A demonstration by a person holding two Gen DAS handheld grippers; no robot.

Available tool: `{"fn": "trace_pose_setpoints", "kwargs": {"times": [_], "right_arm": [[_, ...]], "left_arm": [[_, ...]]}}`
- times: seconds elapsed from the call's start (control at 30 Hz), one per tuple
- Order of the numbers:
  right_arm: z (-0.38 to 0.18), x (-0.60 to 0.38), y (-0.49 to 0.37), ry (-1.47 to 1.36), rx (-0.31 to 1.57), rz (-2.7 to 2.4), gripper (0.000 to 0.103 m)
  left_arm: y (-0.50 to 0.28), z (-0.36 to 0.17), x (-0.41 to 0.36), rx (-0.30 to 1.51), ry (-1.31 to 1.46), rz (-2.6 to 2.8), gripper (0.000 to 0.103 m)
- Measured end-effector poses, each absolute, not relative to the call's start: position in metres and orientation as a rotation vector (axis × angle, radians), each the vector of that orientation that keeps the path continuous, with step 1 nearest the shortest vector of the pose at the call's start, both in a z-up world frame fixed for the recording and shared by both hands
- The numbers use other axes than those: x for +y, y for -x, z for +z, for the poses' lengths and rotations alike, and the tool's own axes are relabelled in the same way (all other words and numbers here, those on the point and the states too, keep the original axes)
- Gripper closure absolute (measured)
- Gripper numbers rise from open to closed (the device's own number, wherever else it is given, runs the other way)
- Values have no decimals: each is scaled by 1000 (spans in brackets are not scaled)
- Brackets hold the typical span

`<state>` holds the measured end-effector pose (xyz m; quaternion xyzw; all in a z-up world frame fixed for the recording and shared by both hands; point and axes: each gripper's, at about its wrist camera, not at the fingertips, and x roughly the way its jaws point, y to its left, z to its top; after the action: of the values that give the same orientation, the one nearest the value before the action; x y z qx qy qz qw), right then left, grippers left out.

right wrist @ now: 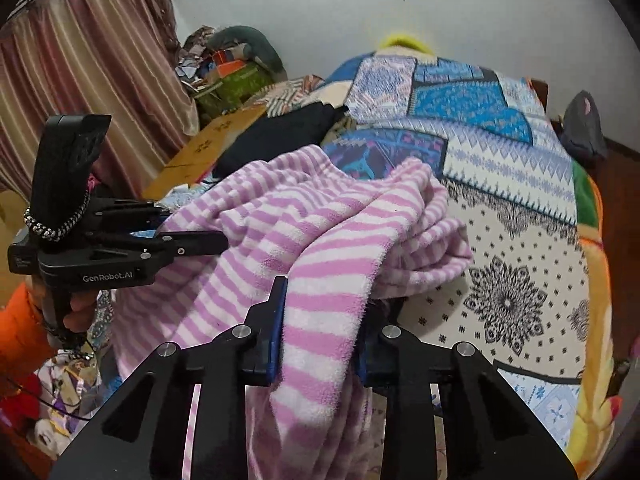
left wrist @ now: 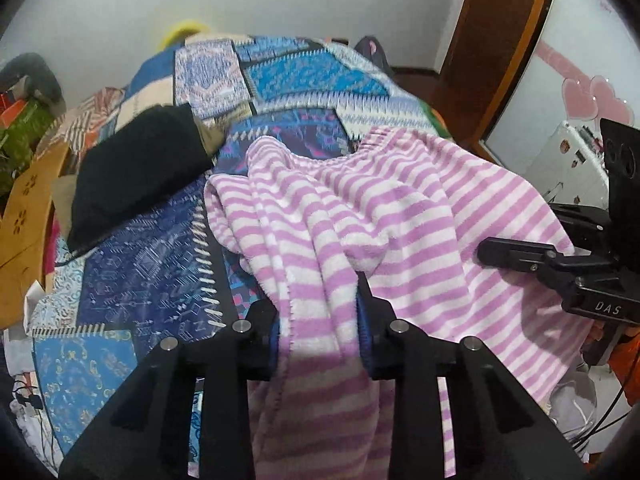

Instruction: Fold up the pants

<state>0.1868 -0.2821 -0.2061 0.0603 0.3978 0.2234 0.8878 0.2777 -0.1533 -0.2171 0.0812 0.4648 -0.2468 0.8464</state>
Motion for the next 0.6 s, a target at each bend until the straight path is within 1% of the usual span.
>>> {"fn": "trace_pose_setpoints", "kwargs": {"times": [0.23, 0.3, 0.4, 0.43, 0.6], "right_arm": [[-169, -268, -184, -85, 735, 461, 79], [-160, -264, -187, -79, 713, 465, 79], [-146, -254, -194, -63, 679, 476, 79], [-140, -248, -199, -51, 664, 482, 79], [-124, -224, -224, -30, 619, 521, 79]], "left_arm": [[-272, -174, -130, 872, -129, -490, 75], [-273, -156, -120, 828, -123, -472, 77], [-279, -135, -105, 775, -118, -443, 84], [-282, -126, -98, 754, -113, -435, 94], [-306, -111, -74, 738, -88, -420, 94]]}}
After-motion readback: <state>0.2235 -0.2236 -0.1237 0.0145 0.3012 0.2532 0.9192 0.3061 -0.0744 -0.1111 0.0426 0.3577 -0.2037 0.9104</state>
